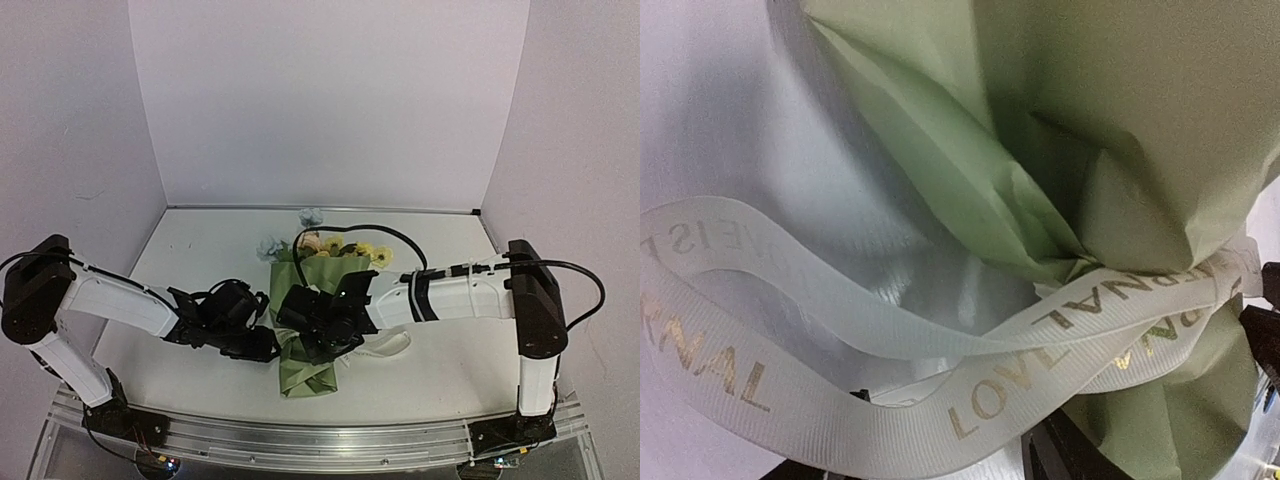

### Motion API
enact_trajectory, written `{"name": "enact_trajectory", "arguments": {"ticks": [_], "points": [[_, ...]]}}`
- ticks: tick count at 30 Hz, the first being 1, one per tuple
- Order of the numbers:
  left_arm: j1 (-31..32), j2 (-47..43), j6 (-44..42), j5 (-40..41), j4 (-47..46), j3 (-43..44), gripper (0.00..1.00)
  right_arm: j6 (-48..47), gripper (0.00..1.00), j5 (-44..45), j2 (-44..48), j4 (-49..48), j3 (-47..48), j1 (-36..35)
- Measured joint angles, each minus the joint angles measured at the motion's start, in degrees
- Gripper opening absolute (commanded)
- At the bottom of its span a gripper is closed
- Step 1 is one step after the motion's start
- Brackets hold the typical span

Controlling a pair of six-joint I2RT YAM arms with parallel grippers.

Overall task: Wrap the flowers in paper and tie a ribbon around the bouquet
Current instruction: Tie the half-tied ribbon around the folded bouquet.

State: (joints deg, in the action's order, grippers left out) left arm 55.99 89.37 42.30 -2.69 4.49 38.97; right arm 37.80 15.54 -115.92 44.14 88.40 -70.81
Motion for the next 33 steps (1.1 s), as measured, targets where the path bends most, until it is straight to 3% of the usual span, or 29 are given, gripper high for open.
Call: {"name": "enact_trajectory", "arguments": {"ticks": [5,10,13,33], "points": [[0.02,0.53,-1.41,2.09,0.65,1.2,0.33,0.1,0.01,1.11,0.0,0.02,0.0,0.0],[0.1,0.71,-2.05,4.08,1.33,1.54,0.11,0.6,0.0,3.0,0.0,-0.07,-0.01,0.0],[0.11,0.7,-1.92,4.77,1.49,1.54,0.03,1.22,0.0,4.06,0.13,-0.85,-0.53,0.11],[0.35,-5.79,-2.73,4.89,-4.06,-4.27,0.0,7.19,0.0,2.18,8.67,-7.86,-13.1,1.49]]}}
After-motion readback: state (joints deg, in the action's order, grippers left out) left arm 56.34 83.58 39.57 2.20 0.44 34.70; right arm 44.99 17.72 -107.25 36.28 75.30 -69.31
